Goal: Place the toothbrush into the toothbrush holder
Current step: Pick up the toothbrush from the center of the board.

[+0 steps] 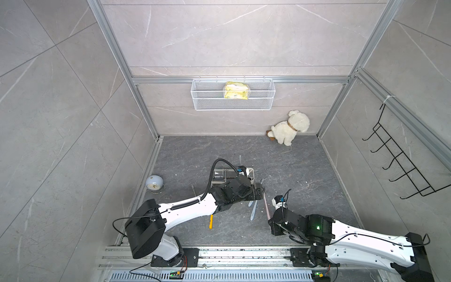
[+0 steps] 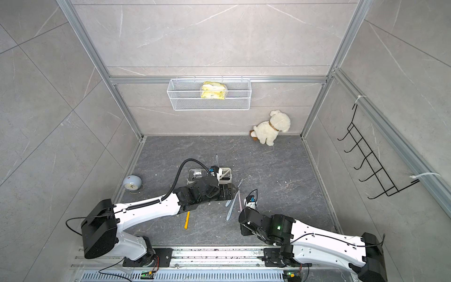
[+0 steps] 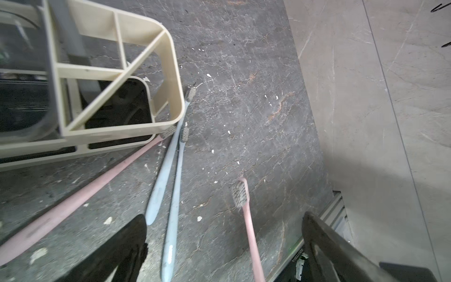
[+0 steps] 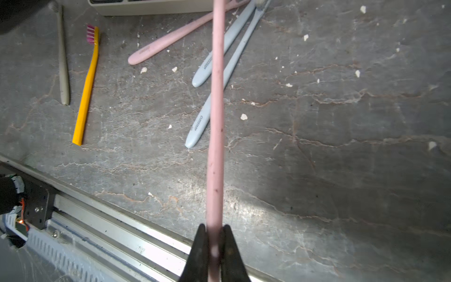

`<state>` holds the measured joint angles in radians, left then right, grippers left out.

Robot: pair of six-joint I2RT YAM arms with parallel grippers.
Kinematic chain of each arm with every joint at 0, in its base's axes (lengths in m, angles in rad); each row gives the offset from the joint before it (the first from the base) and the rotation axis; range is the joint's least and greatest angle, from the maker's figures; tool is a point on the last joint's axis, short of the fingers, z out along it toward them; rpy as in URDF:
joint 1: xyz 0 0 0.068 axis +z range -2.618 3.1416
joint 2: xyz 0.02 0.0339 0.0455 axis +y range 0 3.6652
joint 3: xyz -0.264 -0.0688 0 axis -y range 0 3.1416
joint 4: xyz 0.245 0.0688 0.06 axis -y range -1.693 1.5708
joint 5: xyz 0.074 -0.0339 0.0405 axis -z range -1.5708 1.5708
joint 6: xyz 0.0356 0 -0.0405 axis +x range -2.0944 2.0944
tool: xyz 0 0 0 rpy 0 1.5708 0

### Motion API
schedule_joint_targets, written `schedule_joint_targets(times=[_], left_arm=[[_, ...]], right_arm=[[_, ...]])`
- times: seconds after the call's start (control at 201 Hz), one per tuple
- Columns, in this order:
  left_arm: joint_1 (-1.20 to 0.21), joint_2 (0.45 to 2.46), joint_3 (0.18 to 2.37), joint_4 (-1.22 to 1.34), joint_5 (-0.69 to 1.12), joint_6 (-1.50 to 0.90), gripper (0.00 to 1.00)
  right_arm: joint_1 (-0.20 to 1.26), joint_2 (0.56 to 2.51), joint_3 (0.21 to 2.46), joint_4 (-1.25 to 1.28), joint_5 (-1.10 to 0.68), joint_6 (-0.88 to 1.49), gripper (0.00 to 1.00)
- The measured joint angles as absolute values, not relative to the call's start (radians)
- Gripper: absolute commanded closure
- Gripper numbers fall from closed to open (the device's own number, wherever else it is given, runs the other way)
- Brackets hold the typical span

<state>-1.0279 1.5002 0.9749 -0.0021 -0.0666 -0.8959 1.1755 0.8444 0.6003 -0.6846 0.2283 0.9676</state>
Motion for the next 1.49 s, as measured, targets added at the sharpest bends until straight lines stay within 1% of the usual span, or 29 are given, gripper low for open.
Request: schedule_joint_targets(times=[0.169, 0.364, 0.463, 0.553, 0.653, 0.762, 0.867, 0.917, 0.956, 0.996, 1.041, 1.066, 1.106, 1.146, 1.211, 1.335, 1.415, 1.494], left_arm=[[-1.028, 1.549, 0.984, 0.05, -0.04, -0.921, 0.1], [-1.028, 1.568, 0.993, 0.077, -0.023, -0.937, 0.26], [-1.028, 1.59, 0.999, 0.105, -0.015, -0.947, 0.4], [-1.028, 1.608, 1.0, 0.123, 0.0, -0.953, 0.48], [-1.028, 1.621, 1.0, 0.137, 0.014, -0.962, 0.66], [-1.028, 1.622, 1.0, 0.147, 0.023, -0.97, 0.78], [-1.028, 1.622, 1.0, 0.15, 0.026, -0.974, 0.94], [-1.028, 1.622, 1.005, 0.157, 0.03, -0.985, 0.98], [-1.028, 1.621, 1.014, 0.156, 0.031, -0.984, 1.0], [-1.028, 1.619, 1.024, 0.151, 0.03, -0.983, 1.0], [-1.03, 1.618, 1.036, 0.136, 0.027, -0.97, 1.0], [-1.03, 1.618, 1.043, 0.126, 0.025, -0.963, 1.0], [-1.03, 1.618, 1.061, 0.093, 0.02, -0.949, 1.0], [-1.03, 1.618, 1.086, 0.053, 0.009, -0.928, 1.0], [-1.026, 1.621, 1.147, -0.024, -0.018, -0.88, 1.0], [-0.996, 1.625, 1.309, -0.134, -0.1, -0.739, 1.0], [-0.957, 1.625, 1.391, -0.13, -0.159, -0.629, 1.0], [-0.913, 1.625, 1.43, -0.065, -0.23, -0.492, 1.0]], right_arm=[[1.185, 0.83, 0.617, -0.68, 0.229, 0.964, 0.92], [1.19, 0.819, 0.622, -0.673, 0.228, 0.953, 0.92], [1.194, 0.819, 0.622, -0.661, 0.221, 0.949, 0.92], [1.201, 0.819, 0.623, -0.651, 0.221, 0.95, 0.92], [1.208, 0.819, 0.623, -0.643, 0.221, 0.95, 0.92], [1.209, 0.819, 0.623, -0.638, 0.224, 0.95, 0.92], [1.209, 0.819, 0.623, -0.638, 0.229, 0.95, 0.91], [1.212, 0.82, 0.623, -0.638, 0.226, 0.949, 0.87], [1.214, 0.823, 0.623, -0.638, 0.232, 0.95, 0.8], [1.213, 0.825, 0.623, -0.639, 0.24, 0.952, 0.7], [1.213, 0.825, 0.624, -0.639, 0.248, 0.946, 0.53], [1.214, 0.825, 0.624, -0.639, 0.253, 0.953, 0.45], [1.214, 0.826, 0.628, -0.641, 0.266, 0.946, 0.35], [1.214, 0.825, 0.632, -0.648, 0.28, 0.944, 0.29], [1.213, 0.816, 0.64, -0.662, 0.31, 0.949, 0.25], [1.214, 0.756, 0.644, -0.694, 0.379, 0.95, 0.23], [1.213, 0.73, 0.662, -0.715, 0.415, 0.946, 0.23], [1.213, 0.73, 0.69, -0.725, 0.451, 0.932, 0.23]])
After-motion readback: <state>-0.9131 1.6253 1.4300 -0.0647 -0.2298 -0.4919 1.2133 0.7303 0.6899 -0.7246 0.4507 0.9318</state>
